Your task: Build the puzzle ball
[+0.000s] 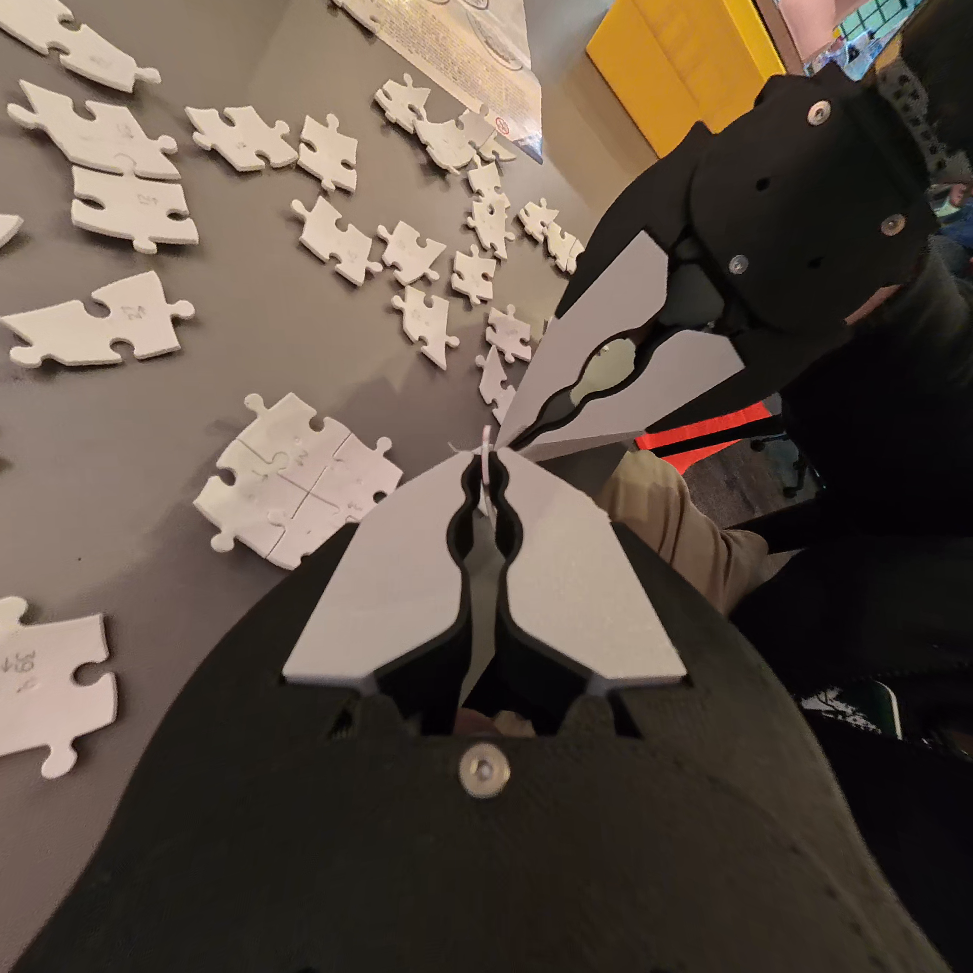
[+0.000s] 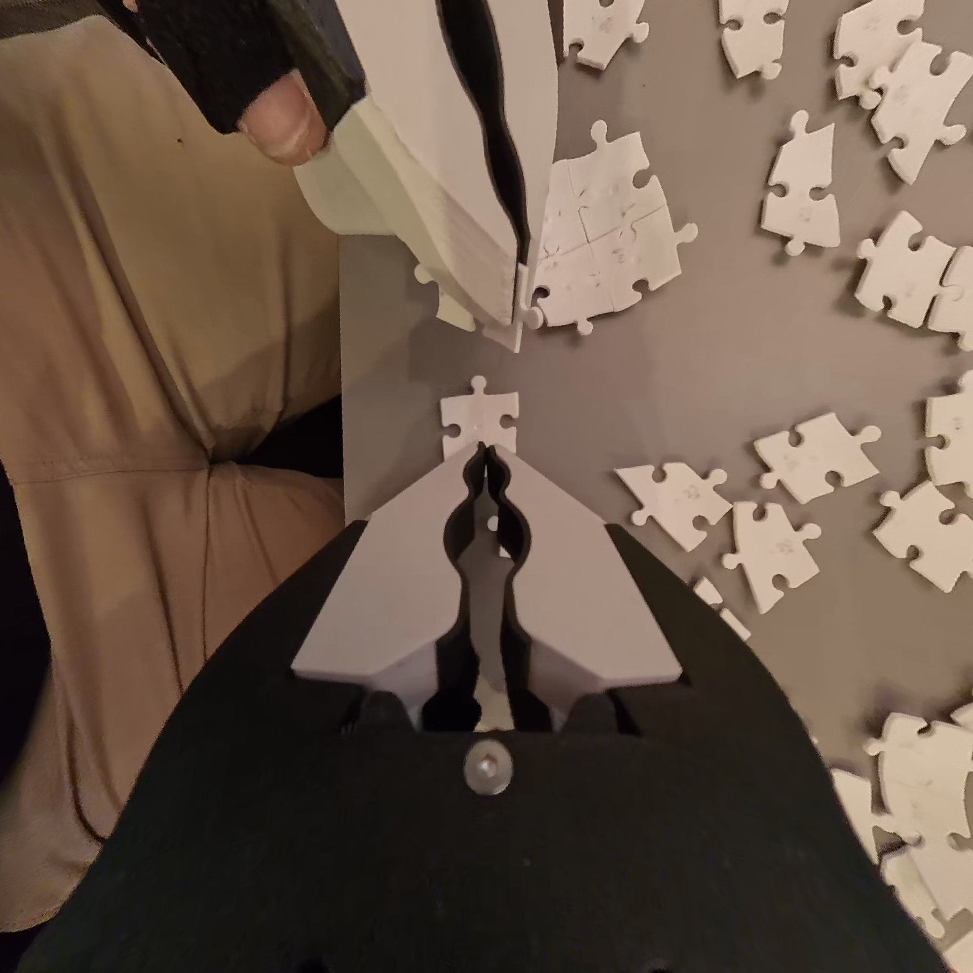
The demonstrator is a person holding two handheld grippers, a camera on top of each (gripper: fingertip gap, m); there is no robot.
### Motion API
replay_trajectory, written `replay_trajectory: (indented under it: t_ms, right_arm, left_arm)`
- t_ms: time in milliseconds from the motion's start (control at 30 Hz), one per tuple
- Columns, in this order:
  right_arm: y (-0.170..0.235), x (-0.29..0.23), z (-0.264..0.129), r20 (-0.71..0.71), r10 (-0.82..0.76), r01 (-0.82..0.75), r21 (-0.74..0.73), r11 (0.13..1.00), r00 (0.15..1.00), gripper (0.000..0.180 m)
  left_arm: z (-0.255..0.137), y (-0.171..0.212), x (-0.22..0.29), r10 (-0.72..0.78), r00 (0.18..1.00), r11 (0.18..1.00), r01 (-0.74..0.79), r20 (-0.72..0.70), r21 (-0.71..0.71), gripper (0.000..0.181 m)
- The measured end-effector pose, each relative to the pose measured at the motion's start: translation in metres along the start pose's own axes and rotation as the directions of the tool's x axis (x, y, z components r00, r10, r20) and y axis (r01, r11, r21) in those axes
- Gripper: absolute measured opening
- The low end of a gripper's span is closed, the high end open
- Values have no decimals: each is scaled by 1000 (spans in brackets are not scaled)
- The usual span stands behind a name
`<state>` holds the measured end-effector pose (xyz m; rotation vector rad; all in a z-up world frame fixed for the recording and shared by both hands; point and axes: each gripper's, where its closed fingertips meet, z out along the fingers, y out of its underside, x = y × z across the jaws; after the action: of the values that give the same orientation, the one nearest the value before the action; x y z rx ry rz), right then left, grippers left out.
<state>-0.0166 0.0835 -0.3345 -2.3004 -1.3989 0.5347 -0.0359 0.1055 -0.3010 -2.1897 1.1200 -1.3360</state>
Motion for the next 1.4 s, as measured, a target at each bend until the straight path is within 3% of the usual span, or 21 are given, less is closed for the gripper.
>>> replay_trajectory:
  t_ms: [33,700,1167,1400]
  right_arm:
    - [0,0,0,-2,-2,2,-1,1000,1000,0]
    - [2,0,-9,37,26,-27,25,999,999,0]
    - [7,-1,-2,22,7,-6,-22,1000,1000,1]
    - [7,-18,3,93,-21,25,-44,999,995,0]
  left_arm:
    - [0,0,0,-3,1000,1000,3,-2,2,3]
    - [7,5,-4,-44,998,999,43,42,18,2]
    - [3,17,-9,-15,999,998,18,50,-61,2]
    - [2,20,-12,-17,998,996,21,53,-82,2]
